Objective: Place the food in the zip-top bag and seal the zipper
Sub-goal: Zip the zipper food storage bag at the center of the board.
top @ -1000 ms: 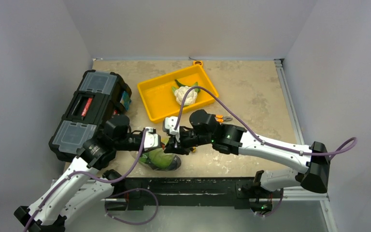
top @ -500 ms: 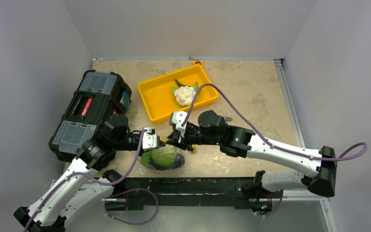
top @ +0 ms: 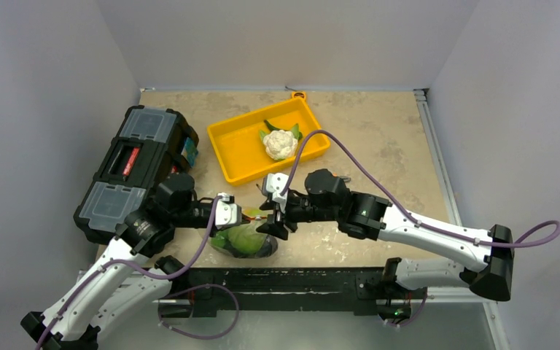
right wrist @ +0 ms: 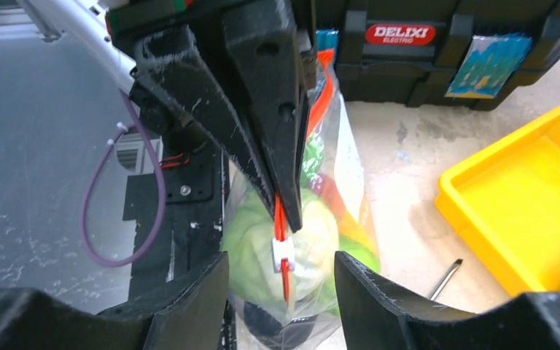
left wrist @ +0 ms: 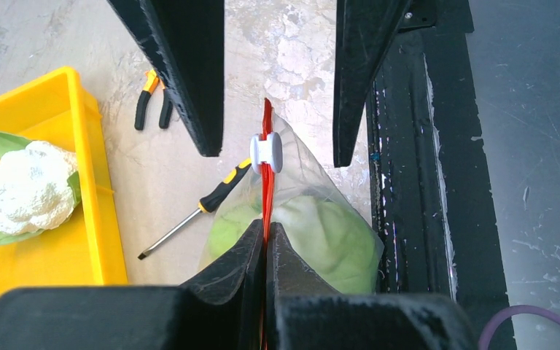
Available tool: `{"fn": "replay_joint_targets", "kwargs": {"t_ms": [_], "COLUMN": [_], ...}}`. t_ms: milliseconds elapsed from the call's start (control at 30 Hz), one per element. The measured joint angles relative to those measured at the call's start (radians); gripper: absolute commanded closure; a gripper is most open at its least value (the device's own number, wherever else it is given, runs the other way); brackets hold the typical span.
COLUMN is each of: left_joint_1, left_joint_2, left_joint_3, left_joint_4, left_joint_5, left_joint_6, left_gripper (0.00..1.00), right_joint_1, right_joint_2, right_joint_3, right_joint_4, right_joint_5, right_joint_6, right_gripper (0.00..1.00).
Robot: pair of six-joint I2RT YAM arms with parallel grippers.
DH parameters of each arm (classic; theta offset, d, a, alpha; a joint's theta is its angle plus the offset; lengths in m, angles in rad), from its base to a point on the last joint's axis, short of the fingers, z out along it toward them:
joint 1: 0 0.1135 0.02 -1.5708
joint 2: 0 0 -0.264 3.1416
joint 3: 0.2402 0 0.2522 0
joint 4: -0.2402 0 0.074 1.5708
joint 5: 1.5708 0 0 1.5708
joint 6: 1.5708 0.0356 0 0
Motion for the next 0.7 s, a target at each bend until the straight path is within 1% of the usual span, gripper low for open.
{"fn": "replay_joint_targets", "kwargs": {"t_ms": [100,133,200,267,300,333,400,433,500,533,600,633,667,700], "left_joint_1": [0.0,0.0,0.0,0.0,0.0,0.0,0.0,0.0,0.0,0.0,0.0,0.0,0.0,0.0], "left_joint_2": [-0.001,-0.002,-0.002,-0.004,-0.005,-0.006,-0.006,-0.006,-0.003,0.0,0.023,0.045,0.072,0.1], "left_joint_3": [0.0,0.0,0.0,0.0,0.0,0.0,0.0,0.0,0.0,0.003,0.02,0.038,0.06,0.083], "left_joint_4": [0.0,0.0,0.0,0.0,0.0,0.0,0.0,0.0,-0.005,-0.013,-0.041,-0.061,-0.079,-0.093], "left_joint_5": [0.0,0.0,0.0,0.0,0.001,0.002,0.003,0.005,0.008,0.008,0.008,0.009,0.008,0.009], "left_joint_6": [0.0,0.0,-0.001,-0.003,-0.004,-0.005,-0.004,-0.005,-0.005,-0.005,-0.005,-0.004,-0.004,-0.004], "left_gripper": [0.99,0.95,0.9,0.8,0.73,0.64,0.51,0.46,0.28,0.22,0.16,0.15,0.17,0.21], "right_joint_1": [0.0,0.0,0.0,-0.002,-0.003,-0.004,-0.004,-0.005,-0.005,-0.005,-0.005,-0.005,-0.005,-0.005], "right_joint_2": [-0.009,-0.006,0.002,0.01,0.013,0.015,0.016,0.015,0.015,0.015,0.015,0.015,0.015,0.015], "right_joint_3": [-0.035,-0.045,-0.06,-0.074,-0.08,-0.083,-0.084,-0.084,-0.084,-0.084,-0.084,-0.084,-0.084,-0.084], "right_joint_4": [0.029,0.04,0.062,0.083,0.091,0.096,0.103,0.106,0.106,0.106,0.106,0.106,0.105,0.103], "right_joint_5": [-0.024,-0.031,-0.04,-0.042,-0.042,-0.04,-0.039,-0.037,-0.037,-0.037,-0.037,-0.037,-0.037,-0.037], "right_joint_6": [0.02,0.028,0.042,0.053,0.058,0.067,0.067,0.067,0.066,0.064,0.057,0.052,0.047,0.04], "right_gripper": [0.58,0.63,0.77,0.91,0.95,0.99,1.0,1.0,1.0,1.0,1.0,1.0,1.0,1.0]}}
